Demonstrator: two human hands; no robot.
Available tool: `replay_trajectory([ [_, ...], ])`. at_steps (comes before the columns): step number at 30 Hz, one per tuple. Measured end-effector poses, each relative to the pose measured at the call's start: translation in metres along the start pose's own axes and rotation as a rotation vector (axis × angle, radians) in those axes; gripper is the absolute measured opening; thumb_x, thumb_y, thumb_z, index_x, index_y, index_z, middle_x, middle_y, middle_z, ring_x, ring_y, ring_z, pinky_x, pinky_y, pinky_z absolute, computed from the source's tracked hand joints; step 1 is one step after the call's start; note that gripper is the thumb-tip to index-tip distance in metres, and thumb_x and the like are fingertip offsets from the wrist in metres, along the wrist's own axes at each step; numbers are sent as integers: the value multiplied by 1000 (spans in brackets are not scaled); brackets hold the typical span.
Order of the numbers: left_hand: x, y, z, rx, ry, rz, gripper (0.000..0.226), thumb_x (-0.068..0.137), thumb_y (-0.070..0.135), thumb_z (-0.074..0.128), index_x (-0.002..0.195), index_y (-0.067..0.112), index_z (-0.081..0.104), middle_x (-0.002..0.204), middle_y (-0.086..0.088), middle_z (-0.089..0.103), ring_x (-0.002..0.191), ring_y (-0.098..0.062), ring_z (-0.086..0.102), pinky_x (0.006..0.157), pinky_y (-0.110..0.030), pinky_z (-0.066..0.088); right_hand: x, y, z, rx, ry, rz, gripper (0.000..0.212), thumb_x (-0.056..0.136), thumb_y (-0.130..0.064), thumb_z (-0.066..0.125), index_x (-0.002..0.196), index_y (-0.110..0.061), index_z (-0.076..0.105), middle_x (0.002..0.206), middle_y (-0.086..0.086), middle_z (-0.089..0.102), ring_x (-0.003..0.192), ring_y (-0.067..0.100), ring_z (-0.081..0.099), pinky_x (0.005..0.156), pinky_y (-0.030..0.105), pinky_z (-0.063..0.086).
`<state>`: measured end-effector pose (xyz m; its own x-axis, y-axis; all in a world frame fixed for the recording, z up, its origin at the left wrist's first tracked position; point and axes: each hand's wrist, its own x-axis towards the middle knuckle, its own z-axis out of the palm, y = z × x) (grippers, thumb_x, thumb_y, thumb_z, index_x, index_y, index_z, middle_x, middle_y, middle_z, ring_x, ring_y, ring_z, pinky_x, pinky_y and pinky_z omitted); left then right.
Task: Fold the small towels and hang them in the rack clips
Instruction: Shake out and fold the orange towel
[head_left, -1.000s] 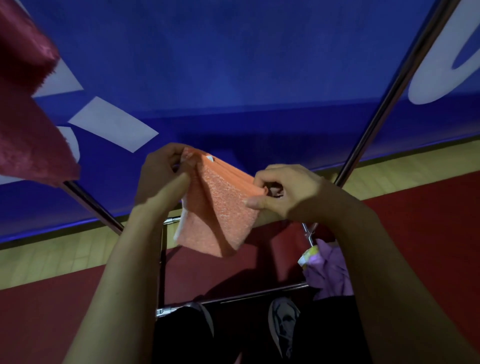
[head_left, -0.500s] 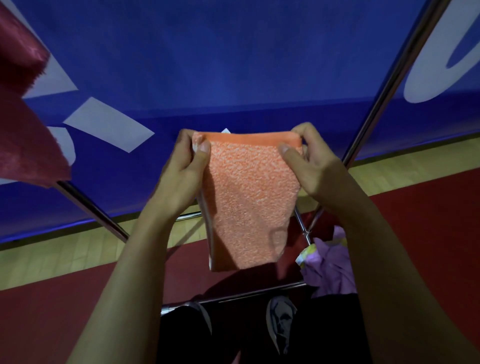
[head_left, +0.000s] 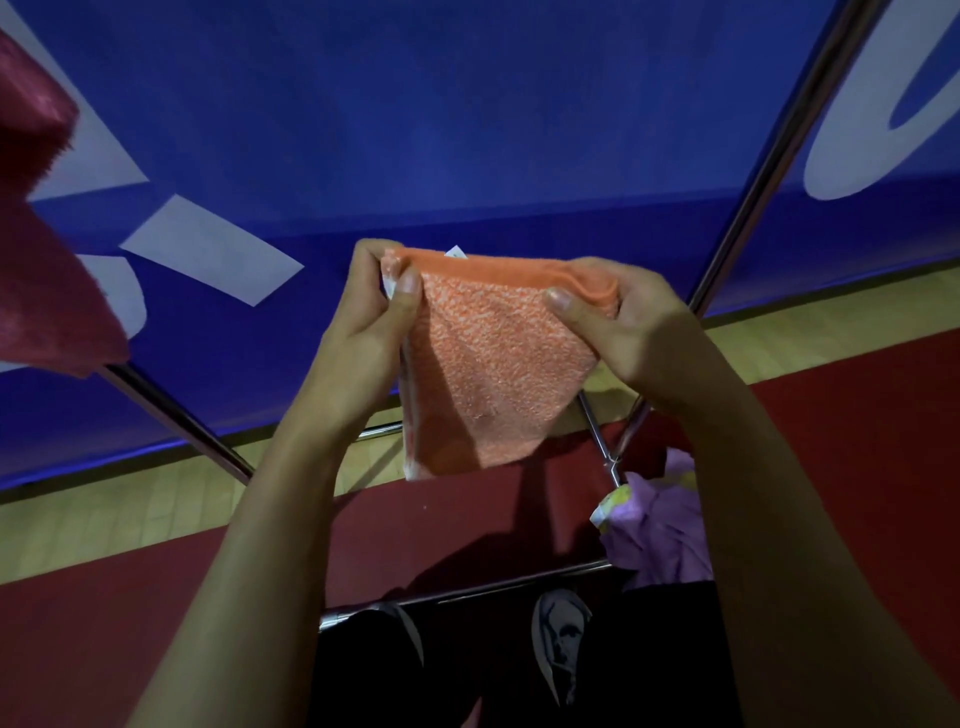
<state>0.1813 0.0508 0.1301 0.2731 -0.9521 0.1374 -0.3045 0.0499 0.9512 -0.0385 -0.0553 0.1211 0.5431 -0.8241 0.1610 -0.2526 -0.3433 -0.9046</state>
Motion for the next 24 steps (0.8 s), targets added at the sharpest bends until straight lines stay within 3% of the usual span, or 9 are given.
replay_trajectory([
  [4, 1, -4, -5, 73, 1, 42, 18, 106, 50, 45, 107, 32, 44, 93, 9, 53, 90, -17, 55, 98, -70, 49, -4, -4, -1, 163, 46, -2, 20, 104, -24, 56, 105, -8, 68, 87, 1, 69, 78, 10, 66, 71, 20, 52],
  [10, 2, -6, -7, 65, -15, 12, 22, 108, 46, 44, 110, 25, 48, 97, -7, 59, 96, -31, 62, 100, -69, 48, -6, -4, -5, 360, 46, 59, 19, 101, -21, 60, 111, -7, 67, 83, 2, 72, 74, 13, 67, 63, 21, 52],
  [12, 2, -3, -5, 73, 17, -2, 23, 110, 42, 43, 112, 24, 58, 101, -5, 68, 102, -29, 68, 102, -64, 51, -5, -4, -6, 374, 61, 56, 19, 100, -21, 62, 110, -7, 67, 85, 3, 73, 77, 14, 68, 67, 22, 53],
  [15, 2, -1, -1, 87, 75, -21, 30, 112, 38, 40, 114, 31, 69, 105, 6, 75, 104, -14, 71, 102, -53, 54, -4, -5, -4, 408, 97, 71, 27, 101, -26, 59, 118, -6, 67, 93, 4, 77, 84, 16, 72, 73, 24, 55],
  [17, 3, -3, 2, 98, 109, -38, 35, 112, 45, 37, 116, 30, 69, 109, 8, 74, 108, -12, 69, 102, -50, 53, -4, -7, -2, 395, 95, 77, 34, 104, -30, 52, 121, -4, 67, 90, 2, 76, 81, 13, 72, 70, 22, 54],
  [21, 2, -6, 9, 91, 123, -86, 39, 112, 48, 31, 123, 22, 58, 116, 7, 66, 100, 7, 60, 88, -25, 45, -3, -9, 1, 355, 111, 49, 34, 106, -30, 49, 117, -3, 67, 83, 0, 74, 75, 15, 68, 67, 25, 53],
  [24, -1, -5, 11, 107, 127, -65, 41, 112, 51, 28, 121, 20, 54, 117, 1, 63, 103, -5, 60, 91, -28, 46, -3, -10, 2, 343, 191, 40, 31, 106, -26, 50, 115, -2, 68, 75, -6, 74, 69, 6, 68, 61, 17, 50],
])
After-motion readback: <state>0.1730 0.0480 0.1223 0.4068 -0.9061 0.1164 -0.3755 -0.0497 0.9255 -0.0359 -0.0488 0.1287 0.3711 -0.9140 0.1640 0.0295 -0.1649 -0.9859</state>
